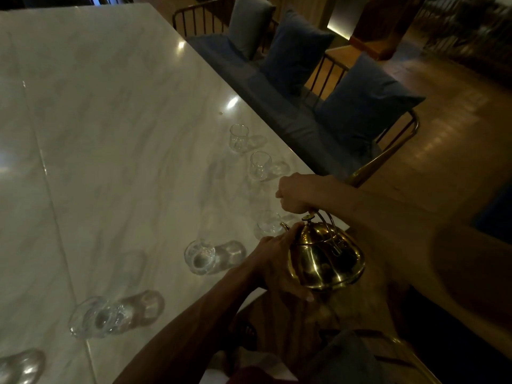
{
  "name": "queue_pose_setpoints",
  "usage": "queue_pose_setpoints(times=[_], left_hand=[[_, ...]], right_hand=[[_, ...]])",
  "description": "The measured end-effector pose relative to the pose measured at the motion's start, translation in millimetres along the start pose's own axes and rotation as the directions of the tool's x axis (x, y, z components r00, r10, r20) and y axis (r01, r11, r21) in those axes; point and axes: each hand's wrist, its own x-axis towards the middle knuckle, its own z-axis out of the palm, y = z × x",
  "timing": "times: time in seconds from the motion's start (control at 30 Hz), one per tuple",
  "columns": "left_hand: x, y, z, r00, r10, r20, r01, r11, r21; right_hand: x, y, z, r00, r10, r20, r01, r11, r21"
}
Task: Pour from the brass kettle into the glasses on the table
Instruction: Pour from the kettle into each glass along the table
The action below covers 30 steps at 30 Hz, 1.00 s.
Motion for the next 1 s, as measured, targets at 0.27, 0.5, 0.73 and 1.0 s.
queue_pose_setpoints(times=[0.27, 0.5, 0.73, 1.0], left_hand=[[2, 0, 0, 1.000, -0.020, 0.017, 0.020, 1.000, -0.011], [2, -4, 0, 1.000, -0.009, 0.004, 0.009, 1.000, -0.019], [4, -9, -3, 1.000, 0.011, 0.022, -0.012, 1.000, 0.023], [7, -13, -3, 0.995, 0.011, 0.095, -0.027, 0.985, 0.172]], right_hand=[[5, -1, -3, 1.000, 0.018, 0.006, -0.018, 0.999, -0.026], [7, -2, -4, 1.000, 0.022, 0.001, -0.022, 0.999, -0.028], [3, 0, 0, 1.000, 0.011, -0.021, -0.010, 1.000, 0.021], [-10, 16, 13, 0.997, 0.011, -0.076, -0.001, 0.992, 0.129]])
